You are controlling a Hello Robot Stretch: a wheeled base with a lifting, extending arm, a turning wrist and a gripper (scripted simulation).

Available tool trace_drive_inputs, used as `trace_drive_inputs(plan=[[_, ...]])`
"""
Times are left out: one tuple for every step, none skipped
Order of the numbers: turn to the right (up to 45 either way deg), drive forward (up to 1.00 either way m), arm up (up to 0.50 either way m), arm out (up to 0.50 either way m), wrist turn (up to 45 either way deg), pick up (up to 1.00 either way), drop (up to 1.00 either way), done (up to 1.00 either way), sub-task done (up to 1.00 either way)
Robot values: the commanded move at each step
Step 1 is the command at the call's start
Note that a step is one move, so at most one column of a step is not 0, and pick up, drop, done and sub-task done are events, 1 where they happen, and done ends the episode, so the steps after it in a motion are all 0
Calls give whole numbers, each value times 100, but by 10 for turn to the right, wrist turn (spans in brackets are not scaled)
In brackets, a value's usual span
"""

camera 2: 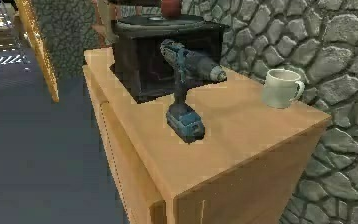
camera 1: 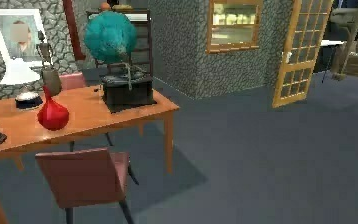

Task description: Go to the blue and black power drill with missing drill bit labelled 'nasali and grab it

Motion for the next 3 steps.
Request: trace_drive_inputs(plan=[[-450, 0, 0, 0, 0, 0, 0, 0, 0], [-390, 0, 0, 0, 0, 0, 0, 0, 0], [0, 25, 0, 0, 0, 0, 0, 0, 0]])
